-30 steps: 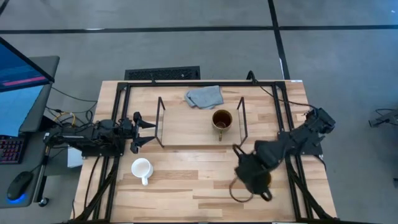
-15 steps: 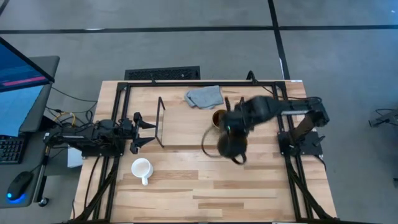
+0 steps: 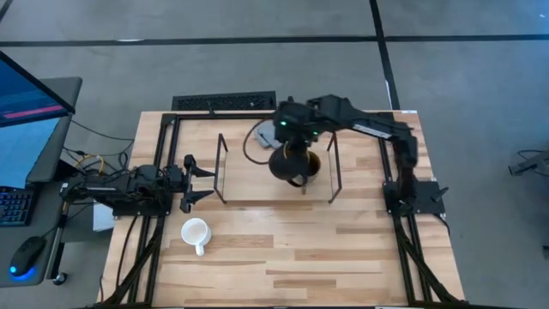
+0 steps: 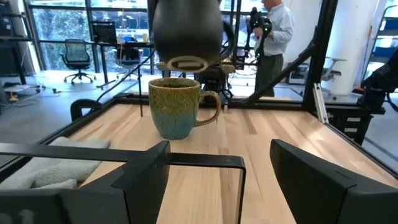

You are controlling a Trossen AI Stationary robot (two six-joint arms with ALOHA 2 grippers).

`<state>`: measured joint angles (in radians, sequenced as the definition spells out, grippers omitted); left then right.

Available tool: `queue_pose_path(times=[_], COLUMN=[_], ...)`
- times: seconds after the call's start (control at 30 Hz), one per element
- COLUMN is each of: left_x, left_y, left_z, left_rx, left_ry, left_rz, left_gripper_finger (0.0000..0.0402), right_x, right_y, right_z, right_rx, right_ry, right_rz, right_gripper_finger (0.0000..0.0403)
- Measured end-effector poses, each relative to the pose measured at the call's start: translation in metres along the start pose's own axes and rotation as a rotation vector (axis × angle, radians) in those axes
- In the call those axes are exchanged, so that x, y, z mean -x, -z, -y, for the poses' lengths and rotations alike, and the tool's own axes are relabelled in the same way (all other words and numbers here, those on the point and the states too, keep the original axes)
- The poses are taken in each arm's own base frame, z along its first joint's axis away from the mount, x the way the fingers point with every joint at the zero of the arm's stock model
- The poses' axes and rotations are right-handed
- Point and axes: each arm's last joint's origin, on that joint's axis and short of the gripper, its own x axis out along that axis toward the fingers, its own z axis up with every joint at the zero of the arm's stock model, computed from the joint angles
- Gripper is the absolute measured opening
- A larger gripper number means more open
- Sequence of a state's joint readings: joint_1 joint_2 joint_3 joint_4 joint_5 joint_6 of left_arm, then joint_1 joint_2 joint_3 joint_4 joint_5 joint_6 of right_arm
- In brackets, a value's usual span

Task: Stack small to large cups/mugs on shelf
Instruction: Put the black mug on the shelf

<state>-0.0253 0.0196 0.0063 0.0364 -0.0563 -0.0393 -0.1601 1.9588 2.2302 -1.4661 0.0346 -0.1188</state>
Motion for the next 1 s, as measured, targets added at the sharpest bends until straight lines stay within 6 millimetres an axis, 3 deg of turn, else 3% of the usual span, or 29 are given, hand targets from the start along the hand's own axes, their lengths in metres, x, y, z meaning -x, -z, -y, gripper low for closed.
queue_pose_path(times=[0.27, 0.63, 1.0], left_x=[0.000, 0.000, -0.001], left_y=[0.000, 0.000, 0.001], left_z=[0.000, 0.000, 0.000], left_rx=[-0.009, -0.003, -0.001], left_ry=[0.000, -0.001, -0.003], left_rz=[0.000, -0.004, -0.009], left_gripper_finger=[0.0266, 0.0266, 0.0266], right_x=[-0.038, -0.044, -0.096], right_y=[-0.022, -0.040, -0.043], right_z=[0.013, 0.008, 0.008], right_rx=[0.045, -0.028, -0.027], right_ry=[-0.008, -0.016, 0.049], right_rz=[-0.031, 0.101, -0.047], right_gripper_finger=[0.0025, 0.0025, 0.0025])
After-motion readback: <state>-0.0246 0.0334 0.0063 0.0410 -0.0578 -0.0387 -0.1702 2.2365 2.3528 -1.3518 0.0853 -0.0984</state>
